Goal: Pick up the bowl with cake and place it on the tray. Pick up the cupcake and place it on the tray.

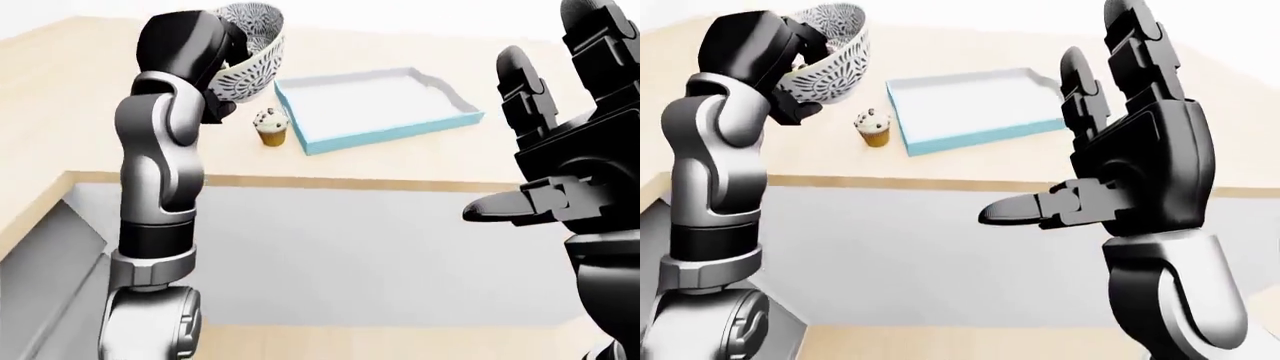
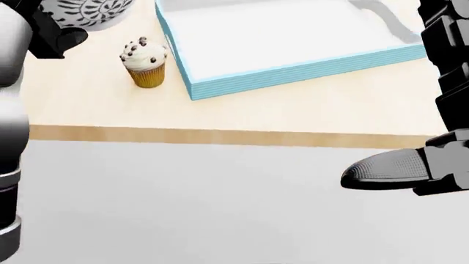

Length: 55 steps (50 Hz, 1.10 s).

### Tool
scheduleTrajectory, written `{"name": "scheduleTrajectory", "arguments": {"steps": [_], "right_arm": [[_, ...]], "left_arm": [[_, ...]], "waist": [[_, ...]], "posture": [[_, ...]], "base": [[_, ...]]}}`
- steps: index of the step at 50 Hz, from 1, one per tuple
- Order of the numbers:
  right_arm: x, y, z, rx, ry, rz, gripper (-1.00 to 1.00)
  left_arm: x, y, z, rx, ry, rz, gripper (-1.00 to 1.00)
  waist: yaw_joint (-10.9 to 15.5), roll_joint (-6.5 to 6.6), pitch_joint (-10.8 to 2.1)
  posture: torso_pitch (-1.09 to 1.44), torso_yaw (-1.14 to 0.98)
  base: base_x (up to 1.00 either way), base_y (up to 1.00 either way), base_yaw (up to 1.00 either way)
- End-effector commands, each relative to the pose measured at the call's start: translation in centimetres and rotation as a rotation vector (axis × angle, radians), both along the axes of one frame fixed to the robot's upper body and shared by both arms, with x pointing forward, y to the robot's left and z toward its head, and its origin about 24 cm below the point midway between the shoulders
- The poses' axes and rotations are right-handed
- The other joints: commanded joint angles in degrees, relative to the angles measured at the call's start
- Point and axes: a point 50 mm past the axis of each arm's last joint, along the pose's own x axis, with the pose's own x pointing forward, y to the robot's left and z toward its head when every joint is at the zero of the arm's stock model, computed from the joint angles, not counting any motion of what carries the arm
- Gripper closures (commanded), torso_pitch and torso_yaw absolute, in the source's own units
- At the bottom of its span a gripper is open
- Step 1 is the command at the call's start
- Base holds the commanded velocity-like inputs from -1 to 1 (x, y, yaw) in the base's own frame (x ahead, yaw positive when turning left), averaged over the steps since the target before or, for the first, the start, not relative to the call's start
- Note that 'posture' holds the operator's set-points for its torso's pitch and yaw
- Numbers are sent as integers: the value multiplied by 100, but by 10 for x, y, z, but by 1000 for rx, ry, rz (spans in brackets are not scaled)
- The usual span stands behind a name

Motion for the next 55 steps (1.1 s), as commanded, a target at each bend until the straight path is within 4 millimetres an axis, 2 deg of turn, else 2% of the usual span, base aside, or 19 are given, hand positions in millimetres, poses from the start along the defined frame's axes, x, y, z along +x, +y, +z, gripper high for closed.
{"name": "scheduleTrajectory", "arguments": {"steps": [1,3,5,10,11,13,17,18,21,27,31,35,40,43,44,49,52,54,55], "right_arm": [[-3,-1,6,5,-45,-1,-100],[-2,-1,6,4,-47,-3,-100],[-2,-1,6,3,-49,-6,-100],[-3,-2,7,3,-54,-7,-100],[-3,-3,8,3,-53,-10,-100],[-3,-3,8,2,-53,-12,-100],[-3,-2,10,1,-54,-7,-100],[-3,-2,10,0,-53,-6,-100],[-3,-2,10,-3,-55,-3,-100],[-3,-2,10,-4,-56,-5,-100],[-4,-2,9,-17,-63,-14,-100],[-3,-3,9,-14,-62,-13,-100],[-3,-4,8,-9,-62,-14,-100],[-4,-4,9,-10,-64,-15,-100],[-4,-5,10,-8,-66,-17,-100],[-4,-6,13,-8,-68,-15,-100],[-5,-5,14,-16,-66,-14,-100],[-5,-5,15,-21,-68,-13,-100],[-5,-5,16,-23,-69,-13,-100]], "left_arm": [[-18,5,37,-10,-194,17,100],[-18,5,38,-9,-195,18,100],[-18,5,39,-9,-197,18,100],[-18,5,40,-10,-199,17,100],[-18,5,40,-10,-200,17,100],[-19,5,41,-10,-201,17,100],[-18,5,43,-9,-205,17,100],[-19,5,44,-9,-206,17,100],[-20,6,47,-8,-211,19,100],[-20,4,48,-6,-211,15,100],[-18,5,46,-8,-209,16,100],[-18,5,45,-7,-209,16,100],[-18,4,44,-6,-207,14,100],[-17,3,43,-4,-207,12,100],[-18,2,44,-5,-207,9,100],[-16,1,48,-2,-212,4,100],[-16,1,50,0,-214,2,100],[-16,1,51,1,-215,2,100],[-16,1,52,1,-216,2,100]], "waist": [[13,48,-158],[12,23,-9],[-82,-57,-109],[-134,216,-123],[-164,63,-101],[-229,319,-18],[-206,328,-1],[-212,308,23],[-304,-248,-247],[-228,297,-154],[-277,474,-316],[-215,532,-262],[-163,174,-211],[-142,-341,-219],[-234,-107,-180],[-172,-168,-124],[-235,9,-93],[-285,354,-262],[-244,239,-184]], "posture": [[0,0],[0,0],[0,0],[0,0],[0,0],[0,0],[0,0],[0,0],[0,0],[0,0],[0,0],[0,0],[0,0],[0,0],[0,0],[0,0],[0,0],[0,0],[0,0]], "base": [[36,-36,0],[18,-7,0],[0,0,0],[0,0,0],[0,0,0],[0,0,0],[0,0,0],[0,-9,0],[0,-36,0],[0,-33,0],[0,0,9],[0,0,69],[0,0,70],[0,0,70],[0,0,31],[0,0,0],[0,0,0],[3,0,0],[16,0,0]]}}
